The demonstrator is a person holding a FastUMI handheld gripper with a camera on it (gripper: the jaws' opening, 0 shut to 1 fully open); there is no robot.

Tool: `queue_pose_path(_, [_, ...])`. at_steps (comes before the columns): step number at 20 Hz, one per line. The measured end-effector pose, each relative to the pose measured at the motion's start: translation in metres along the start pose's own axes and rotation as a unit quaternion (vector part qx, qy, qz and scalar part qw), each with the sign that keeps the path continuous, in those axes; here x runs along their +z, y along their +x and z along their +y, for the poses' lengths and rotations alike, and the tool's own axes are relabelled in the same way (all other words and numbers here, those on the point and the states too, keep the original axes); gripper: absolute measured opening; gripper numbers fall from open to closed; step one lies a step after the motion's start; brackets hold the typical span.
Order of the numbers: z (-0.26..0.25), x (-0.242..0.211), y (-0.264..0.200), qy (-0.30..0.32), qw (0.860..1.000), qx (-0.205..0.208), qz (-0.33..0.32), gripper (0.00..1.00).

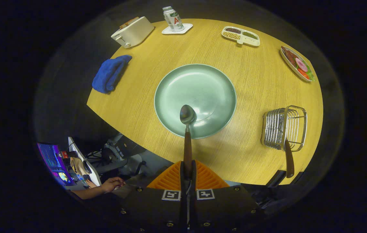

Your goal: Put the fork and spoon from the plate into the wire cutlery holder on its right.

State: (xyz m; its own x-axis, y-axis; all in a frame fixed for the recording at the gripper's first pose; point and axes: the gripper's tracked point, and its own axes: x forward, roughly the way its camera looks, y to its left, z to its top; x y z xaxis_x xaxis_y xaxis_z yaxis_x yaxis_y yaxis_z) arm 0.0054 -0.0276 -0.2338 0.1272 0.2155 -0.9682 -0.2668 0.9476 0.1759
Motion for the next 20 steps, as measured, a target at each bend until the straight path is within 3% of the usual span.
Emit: queue_pose_path(20, [-0.019, -0.003, -0.065, 0.022, 0.999, 0.023, -0.029, 0.04])
